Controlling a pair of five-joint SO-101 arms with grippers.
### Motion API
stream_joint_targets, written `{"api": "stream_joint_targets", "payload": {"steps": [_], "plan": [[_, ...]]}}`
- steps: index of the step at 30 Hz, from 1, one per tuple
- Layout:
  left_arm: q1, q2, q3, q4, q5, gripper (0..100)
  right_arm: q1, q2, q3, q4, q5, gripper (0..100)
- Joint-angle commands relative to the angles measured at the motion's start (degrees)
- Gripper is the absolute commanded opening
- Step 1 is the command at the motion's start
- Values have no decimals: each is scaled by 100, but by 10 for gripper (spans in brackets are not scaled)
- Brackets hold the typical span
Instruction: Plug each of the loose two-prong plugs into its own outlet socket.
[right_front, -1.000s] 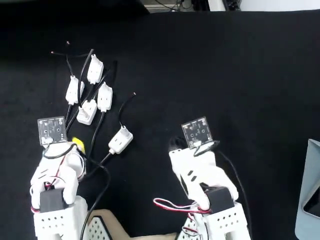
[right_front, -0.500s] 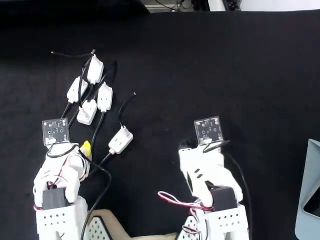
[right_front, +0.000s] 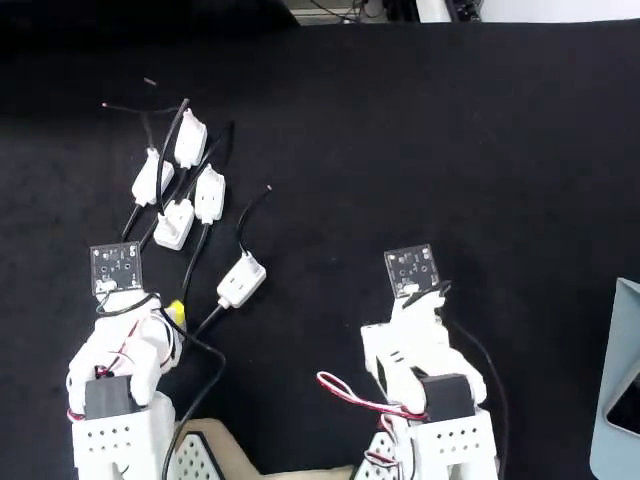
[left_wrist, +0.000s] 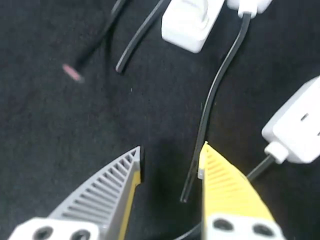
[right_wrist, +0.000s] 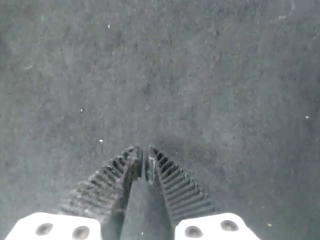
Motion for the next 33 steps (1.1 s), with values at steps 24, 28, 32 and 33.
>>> {"api": "stream_joint_targets", "payload": {"steps": [24,28,32,33], "plan": [[13,9,110,308,26,195,53,-435,-13,62,-35,14],[13,9,110,308,26,195,53,-435,-13,62,-35,14],[13,9,110,308,26,195,53,-435,-13,62,-35,14],[13,9,110,308,26,195,53,-435,-13,62,-35,14]]}}
